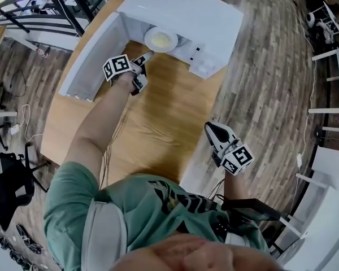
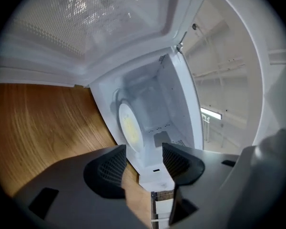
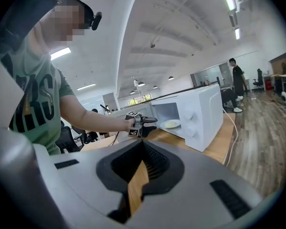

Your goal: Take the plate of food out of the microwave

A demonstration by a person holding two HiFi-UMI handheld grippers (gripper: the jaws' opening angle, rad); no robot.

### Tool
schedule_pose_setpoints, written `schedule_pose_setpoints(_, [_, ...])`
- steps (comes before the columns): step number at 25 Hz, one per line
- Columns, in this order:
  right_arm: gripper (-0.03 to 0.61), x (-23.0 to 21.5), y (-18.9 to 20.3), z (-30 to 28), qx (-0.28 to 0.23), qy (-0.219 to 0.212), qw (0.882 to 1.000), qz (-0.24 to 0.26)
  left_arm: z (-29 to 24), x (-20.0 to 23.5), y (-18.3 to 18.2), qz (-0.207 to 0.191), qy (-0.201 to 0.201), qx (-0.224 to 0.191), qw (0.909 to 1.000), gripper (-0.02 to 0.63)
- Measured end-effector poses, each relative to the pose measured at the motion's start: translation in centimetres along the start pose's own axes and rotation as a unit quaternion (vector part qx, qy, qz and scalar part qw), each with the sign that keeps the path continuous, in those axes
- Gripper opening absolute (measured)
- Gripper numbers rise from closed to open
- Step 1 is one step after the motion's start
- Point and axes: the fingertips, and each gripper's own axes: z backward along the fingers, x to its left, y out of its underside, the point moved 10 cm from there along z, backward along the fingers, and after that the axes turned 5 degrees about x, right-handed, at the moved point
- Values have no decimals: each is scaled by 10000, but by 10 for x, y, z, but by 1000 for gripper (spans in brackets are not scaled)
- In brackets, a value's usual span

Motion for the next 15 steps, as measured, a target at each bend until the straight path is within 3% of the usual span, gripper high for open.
schedule_pose_setpoints(8, [6, -24, 16, -8, 138, 35, 9998, -161, -49, 26, -22, 286, -540, -69, 9981, 279])
schedule_pose_setpoints(15, [6, -34, 23, -7, 131, 58, 9993, -340, -63, 43, -30, 494, -1140, -174, 9921, 279])
